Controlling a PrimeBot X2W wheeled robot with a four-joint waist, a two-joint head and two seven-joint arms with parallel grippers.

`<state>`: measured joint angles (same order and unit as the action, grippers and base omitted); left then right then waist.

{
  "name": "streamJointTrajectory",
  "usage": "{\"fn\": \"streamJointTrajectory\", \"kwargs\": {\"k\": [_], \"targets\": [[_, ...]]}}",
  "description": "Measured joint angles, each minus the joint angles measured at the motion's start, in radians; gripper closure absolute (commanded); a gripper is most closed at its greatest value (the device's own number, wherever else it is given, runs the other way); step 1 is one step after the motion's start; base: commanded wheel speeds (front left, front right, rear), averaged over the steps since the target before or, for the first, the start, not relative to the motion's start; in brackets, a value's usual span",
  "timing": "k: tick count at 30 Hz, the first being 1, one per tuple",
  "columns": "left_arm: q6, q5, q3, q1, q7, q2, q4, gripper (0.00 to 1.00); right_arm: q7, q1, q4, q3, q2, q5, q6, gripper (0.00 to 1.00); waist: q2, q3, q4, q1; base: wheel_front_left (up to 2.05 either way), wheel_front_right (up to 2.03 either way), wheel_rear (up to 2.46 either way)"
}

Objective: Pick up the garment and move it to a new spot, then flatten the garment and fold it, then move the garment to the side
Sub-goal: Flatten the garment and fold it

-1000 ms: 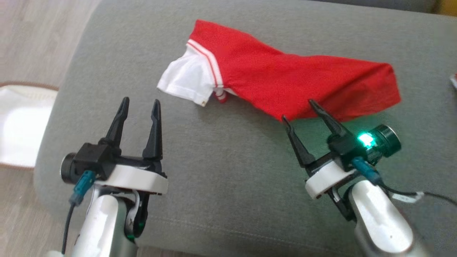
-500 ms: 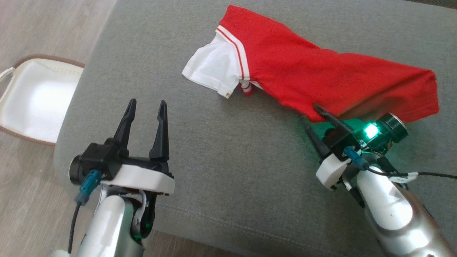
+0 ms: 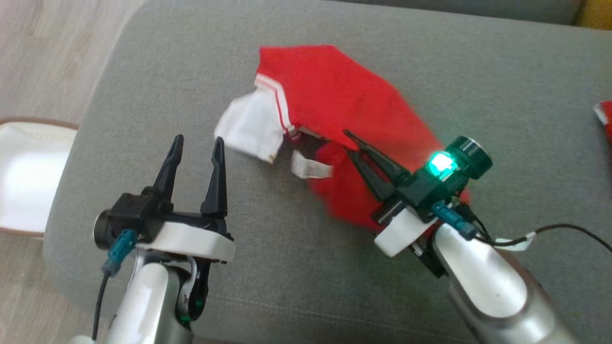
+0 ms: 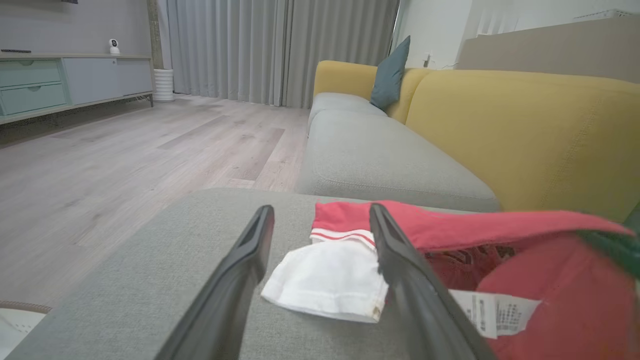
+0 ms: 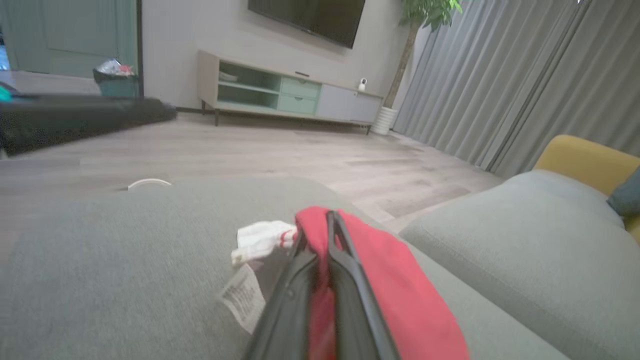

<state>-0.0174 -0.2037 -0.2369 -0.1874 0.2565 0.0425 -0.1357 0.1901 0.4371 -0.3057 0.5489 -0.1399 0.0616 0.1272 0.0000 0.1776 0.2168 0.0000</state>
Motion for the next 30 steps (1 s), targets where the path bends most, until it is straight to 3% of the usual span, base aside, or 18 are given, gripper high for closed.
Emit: {"fn": "streamJointTrajectory", "kwargs": {"k": [6,12,17,23,24,25,27,30], "targets": [[0.000,0.000,-0.010,0.002,0.000,0.000,0.003,0.00,-0.127,0.003,0.174,-0.040,-0.094,-0.118,0.000,1.00,0.0000,-0.007,-0.017,0.0000,0.00,0.00,0.00],[0.000,-0.001,-0.026,0.001,0.000,0.000,0.004,0.00,-0.221,0.104,0.189,-0.140,-0.196,-0.194,0.000,1.00,0.0000,0.029,-0.001,0.0000,0.00,0.00,0.00],[0.001,-0.018,-0.067,-0.009,0.000,0.000,0.001,0.00,-0.293,0.272,0.052,-0.193,-0.290,-0.272,0.000,1.00,0.0000,0.073,0.032,0.0001,0.00,0.00,0.00],[0.001,-0.039,-0.122,-0.048,0.000,-0.001,-0.004,0.00,-0.320,0.416,-0.231,-0.222,-0.394,-0.278,0.000,1.00,0.0000,0.124,0.083,0.0001,0.00,0.00,0.00],[0.000,-0.039,-0.131,-0.052,0.000,0.000,-0.004,0.00,-0.322,0.436,-0.284,-0.223,-0.409,-0.261,0.000,0.45,0.0000,0.132,0.091,0.0002,0.00,0.00,0.00],[0.000,-0.043,-0.137,-0.053,0.000,0.000,-0.004,0.00,-0.322,0.455,-0.336,-0.230,-0.418,-0.239,0.000,0.00,0.0000,0.140,0.097,0.0001,0.00,0.00,0.00],[-0.006,-0.056,-0.142,-0.063,0.000,0.000,-0.006,0.00,-0.301,0.500,-0.467,-0.296,-0.425,-0.178,0.000,0.00,0.0000,0.161,0.110,0.0003,0.00,0.00,0.00],[-0.011,-0.056,-0.141,-0.074,0.000,0.000,-0.006,0.00,-0.232,0.525,-0.532,-0.365,-0.407,-0.132,0.000,0.00,0.0000,0.171,0.106,0.0003,0.00,0.00,0.00]]}}
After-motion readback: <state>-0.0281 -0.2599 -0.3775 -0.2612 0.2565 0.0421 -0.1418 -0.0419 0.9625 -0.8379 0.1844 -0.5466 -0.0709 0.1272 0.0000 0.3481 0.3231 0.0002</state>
